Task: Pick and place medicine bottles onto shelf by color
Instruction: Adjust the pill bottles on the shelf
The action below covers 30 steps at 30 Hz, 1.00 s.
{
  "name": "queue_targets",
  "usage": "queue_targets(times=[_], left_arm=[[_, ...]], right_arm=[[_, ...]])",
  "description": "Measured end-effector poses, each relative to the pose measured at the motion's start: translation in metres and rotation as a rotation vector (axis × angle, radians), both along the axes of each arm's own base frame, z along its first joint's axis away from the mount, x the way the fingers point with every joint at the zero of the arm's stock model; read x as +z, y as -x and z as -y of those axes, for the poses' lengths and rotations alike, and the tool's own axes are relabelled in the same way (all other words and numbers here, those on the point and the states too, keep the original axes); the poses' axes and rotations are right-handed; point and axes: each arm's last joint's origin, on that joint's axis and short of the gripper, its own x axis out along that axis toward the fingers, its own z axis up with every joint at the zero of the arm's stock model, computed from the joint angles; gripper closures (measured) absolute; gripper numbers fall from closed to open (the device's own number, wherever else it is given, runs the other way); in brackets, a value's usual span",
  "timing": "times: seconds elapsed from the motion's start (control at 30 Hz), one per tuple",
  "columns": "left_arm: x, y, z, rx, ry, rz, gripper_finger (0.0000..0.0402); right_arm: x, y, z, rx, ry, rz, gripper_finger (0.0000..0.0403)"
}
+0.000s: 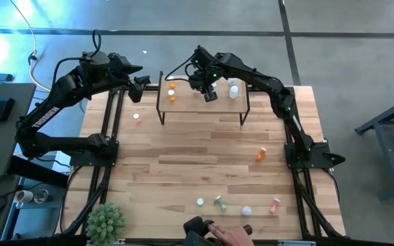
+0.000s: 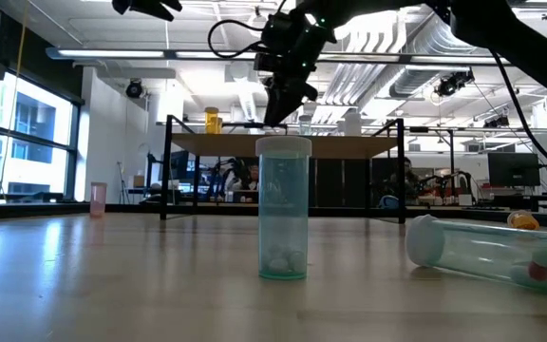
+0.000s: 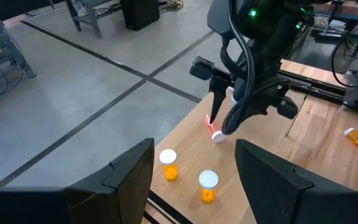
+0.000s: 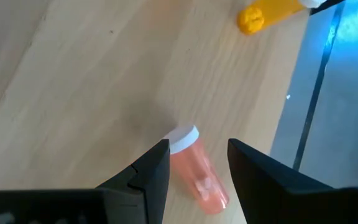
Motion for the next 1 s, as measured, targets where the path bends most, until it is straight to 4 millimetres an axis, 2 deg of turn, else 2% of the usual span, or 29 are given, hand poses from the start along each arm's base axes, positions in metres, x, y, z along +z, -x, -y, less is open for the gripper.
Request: queue_targets(times=[0.33,0.57,1.0], left_arm=[[0.0,0.0,0.0,0.0,0.0,0.0,0.0188],[0.0,0.0,0.0,0.0,0.0,0.0,0.0188],[0.0,0.0,0.0,0.0,0.0,0.0,0.0188]], right_arm=[[-0.001,0.0,0.0,0.011,-0.015,0.003,0.0249],[-0.014,0.001,0.001,0.026,0.017,-0.069,0.0249],[-0.013,-0.001,0.003,0.029,0.034,-0.044,0.0249]])
